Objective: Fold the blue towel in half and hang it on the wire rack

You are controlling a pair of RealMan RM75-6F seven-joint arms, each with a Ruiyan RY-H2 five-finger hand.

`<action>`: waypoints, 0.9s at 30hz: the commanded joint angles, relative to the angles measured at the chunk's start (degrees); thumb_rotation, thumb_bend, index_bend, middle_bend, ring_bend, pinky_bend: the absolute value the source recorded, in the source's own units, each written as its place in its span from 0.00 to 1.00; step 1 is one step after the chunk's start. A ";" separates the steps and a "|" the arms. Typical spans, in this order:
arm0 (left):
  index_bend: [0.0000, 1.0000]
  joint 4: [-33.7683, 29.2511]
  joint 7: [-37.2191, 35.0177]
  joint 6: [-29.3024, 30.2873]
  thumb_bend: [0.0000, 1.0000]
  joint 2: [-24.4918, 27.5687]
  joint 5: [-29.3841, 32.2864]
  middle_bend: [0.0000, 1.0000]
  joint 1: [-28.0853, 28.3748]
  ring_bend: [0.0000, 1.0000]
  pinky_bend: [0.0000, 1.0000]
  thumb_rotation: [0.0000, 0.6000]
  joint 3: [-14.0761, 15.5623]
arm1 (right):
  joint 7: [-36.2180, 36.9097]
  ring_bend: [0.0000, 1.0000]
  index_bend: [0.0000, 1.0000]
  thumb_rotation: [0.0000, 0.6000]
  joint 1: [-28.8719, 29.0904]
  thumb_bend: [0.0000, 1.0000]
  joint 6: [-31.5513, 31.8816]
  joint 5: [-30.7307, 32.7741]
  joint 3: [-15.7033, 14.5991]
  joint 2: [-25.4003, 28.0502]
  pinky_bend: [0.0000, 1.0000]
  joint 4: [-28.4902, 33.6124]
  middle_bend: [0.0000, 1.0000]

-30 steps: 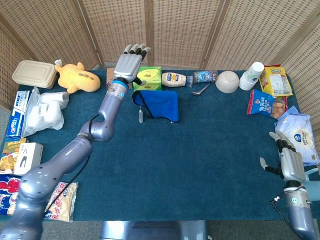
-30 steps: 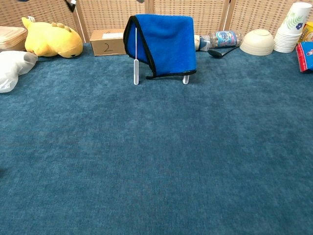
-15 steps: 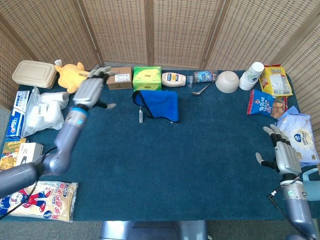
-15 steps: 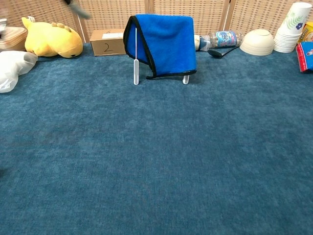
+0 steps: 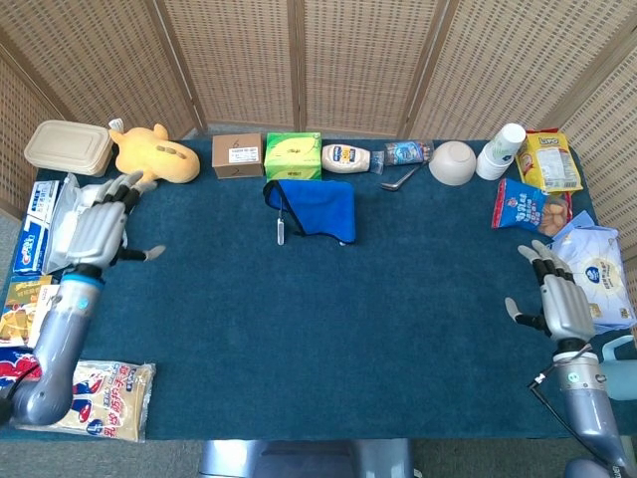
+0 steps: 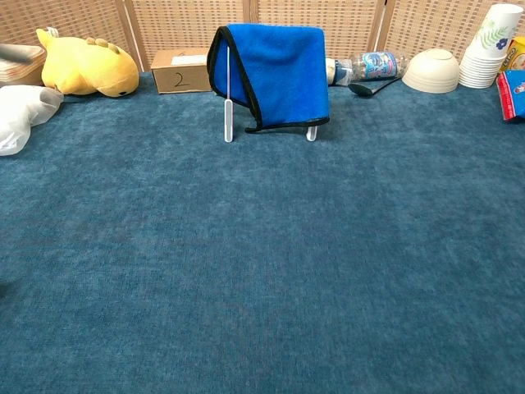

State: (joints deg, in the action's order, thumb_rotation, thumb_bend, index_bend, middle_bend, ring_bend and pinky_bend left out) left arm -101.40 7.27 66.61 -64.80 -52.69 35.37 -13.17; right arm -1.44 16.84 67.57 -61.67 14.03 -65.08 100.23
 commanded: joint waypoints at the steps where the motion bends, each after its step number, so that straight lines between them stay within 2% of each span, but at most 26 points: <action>1: 0.17 -6.14 -1.94 7.59 0.07 3.41 -7.50 0.08 -7.07 0.00 0.00 1.00 5.15 | -1.33 0.00 0.11 1.00 0.24 0.35 1.03 -0.78 -0.16 -0.23 0.00 0.58 0.03; 6: 0.18 -9.26 -1.97 18.70 0.07 4.53 -17.30 0.08 -16.78 0.00 0.00 1.00 11.78 | -4.32 0.00 0.10 1.00 -0.16 0.35 3.14 -1.96 -1.26 -0.41 0.00 2.12 0.02; 11: 0.19 -8.47 -0.60 25.16 0.07 4.03 -22.06 0.08 -23.12 0.00 0.00 1.00 15.44 | -6.89 0.00 0.10 1.00 -0.65 0.35 4.94 -3.19 -2.31 -0.33 0.00 3.45 0.02; 15: 0.19 -8.05 -1.26 29.11 0.07 3.17 -24.56 0.09 -27.89 0.00 0.00 1.00 17.71 | -8.15 0.00 0.09 1.00 -1.20 0.35 6.25 -4.19 -3.12 -0.41 0.00 4.61 0.03; 20: 0.19 -6.67 -0.69 31.20 0.07 2.31 -26.79 0.09 -32.32 0.00 0.00 1.00 20.21 | -9.74 0.00 0.09 1.00 -1.70 0.35 7.12 -5.15 -4.32 -0.87 0.00 5.13 0.03; 27: 0.21 -6.43 -1.78 31.77 0.08 2.62 -27.18 0.08 -35.68 0.00 0.00 1.00 20.51 | -9.88 0.00 0.09 1.00 -2.26 0.35 8.38 -6.78 -4.89 -1.16 0.00 5.39 0.03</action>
State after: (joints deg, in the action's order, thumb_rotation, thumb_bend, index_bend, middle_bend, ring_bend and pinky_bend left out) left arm -107.83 5.53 98.21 -62.27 -79.78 -0.08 7.43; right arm -11.35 14.64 75.89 -68.37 9.17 -66.22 105.57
